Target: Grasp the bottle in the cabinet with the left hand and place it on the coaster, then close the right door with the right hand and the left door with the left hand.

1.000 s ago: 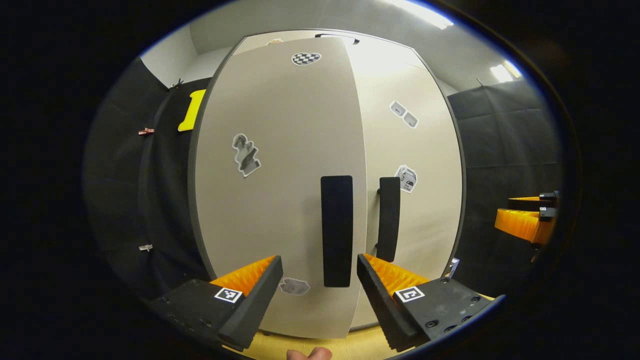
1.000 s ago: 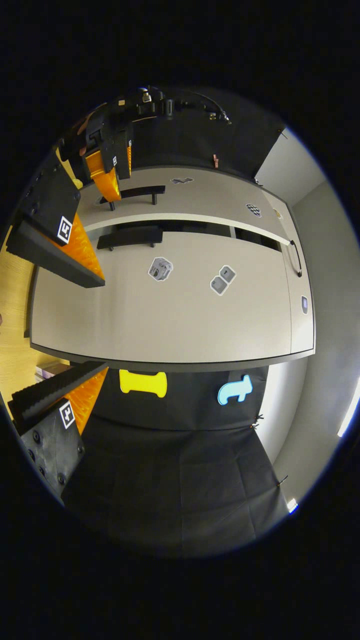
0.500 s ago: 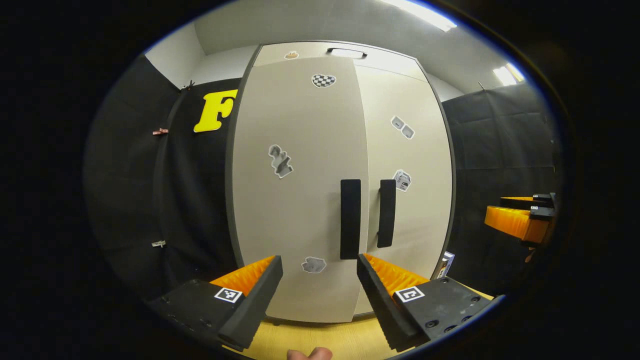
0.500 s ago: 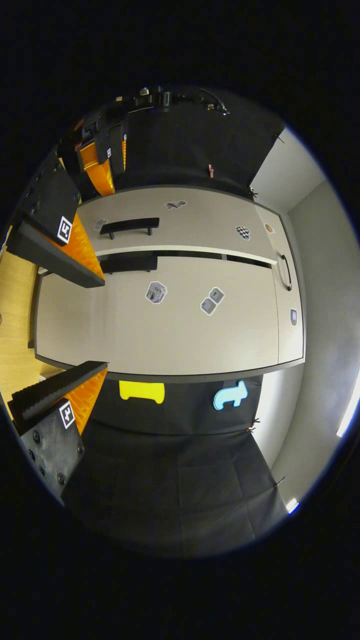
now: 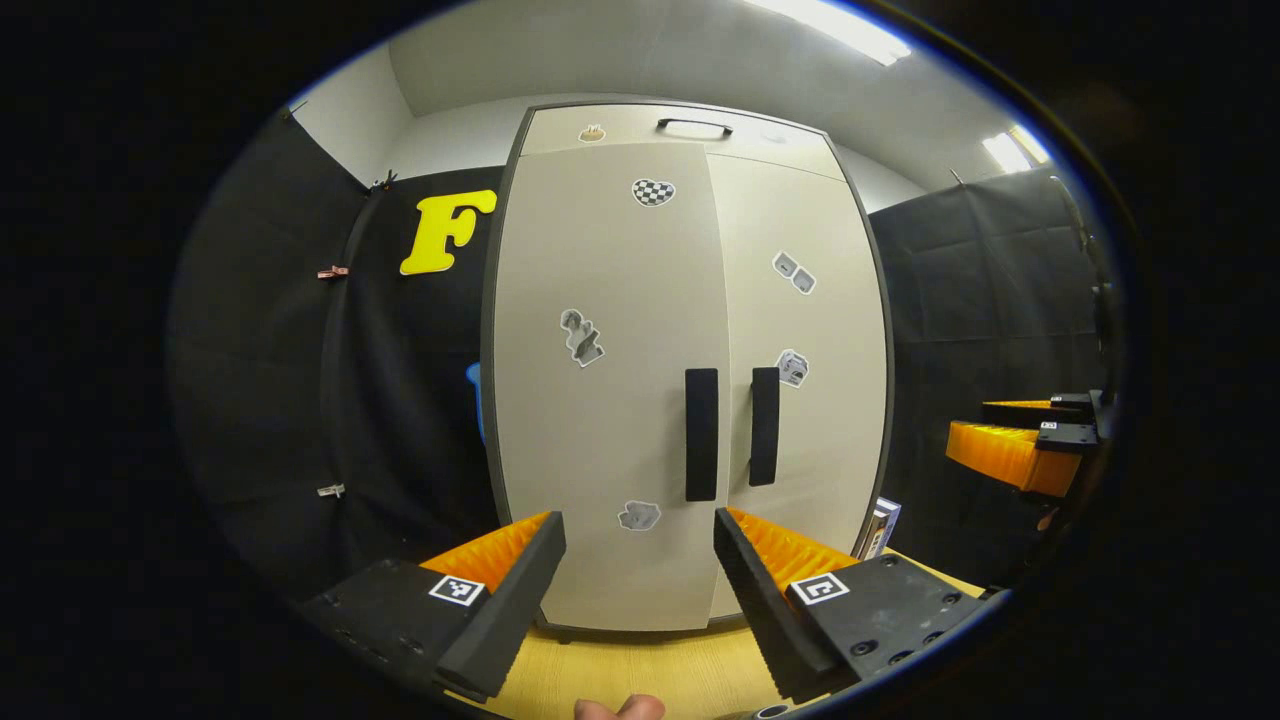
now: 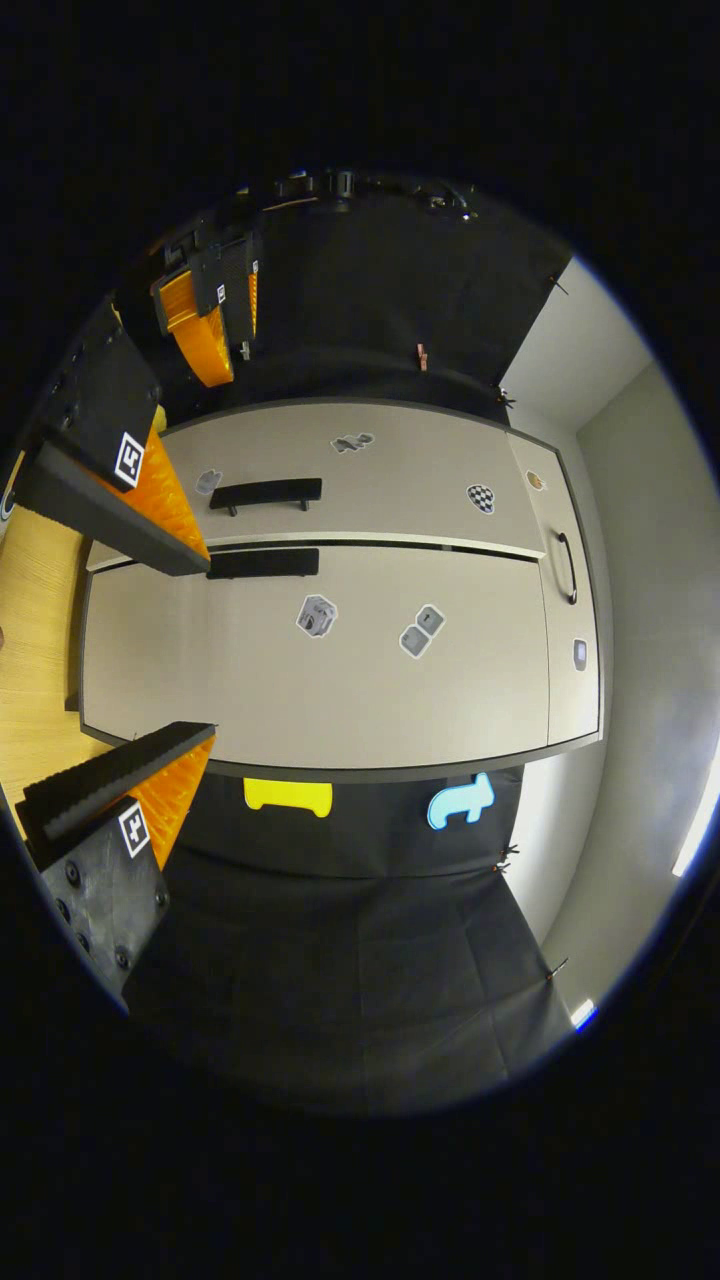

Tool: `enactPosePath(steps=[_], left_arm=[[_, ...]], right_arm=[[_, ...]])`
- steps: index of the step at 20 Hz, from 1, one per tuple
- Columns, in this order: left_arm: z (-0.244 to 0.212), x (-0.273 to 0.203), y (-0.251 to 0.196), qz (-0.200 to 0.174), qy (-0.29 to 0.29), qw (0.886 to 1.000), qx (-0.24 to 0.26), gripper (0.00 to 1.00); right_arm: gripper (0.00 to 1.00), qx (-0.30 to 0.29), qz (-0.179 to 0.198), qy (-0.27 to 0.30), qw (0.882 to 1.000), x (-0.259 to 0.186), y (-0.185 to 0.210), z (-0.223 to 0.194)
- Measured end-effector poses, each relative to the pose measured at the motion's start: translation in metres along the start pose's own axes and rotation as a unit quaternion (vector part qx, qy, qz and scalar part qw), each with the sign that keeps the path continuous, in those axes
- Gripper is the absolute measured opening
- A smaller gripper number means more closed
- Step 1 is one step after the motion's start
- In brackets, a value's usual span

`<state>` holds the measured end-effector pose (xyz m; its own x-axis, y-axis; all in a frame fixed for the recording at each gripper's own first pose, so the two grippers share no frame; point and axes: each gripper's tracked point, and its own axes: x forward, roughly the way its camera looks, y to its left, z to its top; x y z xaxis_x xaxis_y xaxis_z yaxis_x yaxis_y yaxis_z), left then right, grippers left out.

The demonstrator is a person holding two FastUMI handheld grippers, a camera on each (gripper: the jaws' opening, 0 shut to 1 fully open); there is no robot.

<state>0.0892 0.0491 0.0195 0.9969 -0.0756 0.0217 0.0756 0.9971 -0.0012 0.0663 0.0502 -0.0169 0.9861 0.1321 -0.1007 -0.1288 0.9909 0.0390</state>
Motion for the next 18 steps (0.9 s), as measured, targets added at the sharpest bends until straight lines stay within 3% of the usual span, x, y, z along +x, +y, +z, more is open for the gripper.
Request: enactPosePath(steps=[18], left_arm=[[0.0, -0.017, 0.005, 0.003, -0.003, 1.0, -0.002, 0.95]], right_arm=[[0.97, 0.001, 0.004, -0.002, 1.0, -0.016, 0.006, 0.005]])
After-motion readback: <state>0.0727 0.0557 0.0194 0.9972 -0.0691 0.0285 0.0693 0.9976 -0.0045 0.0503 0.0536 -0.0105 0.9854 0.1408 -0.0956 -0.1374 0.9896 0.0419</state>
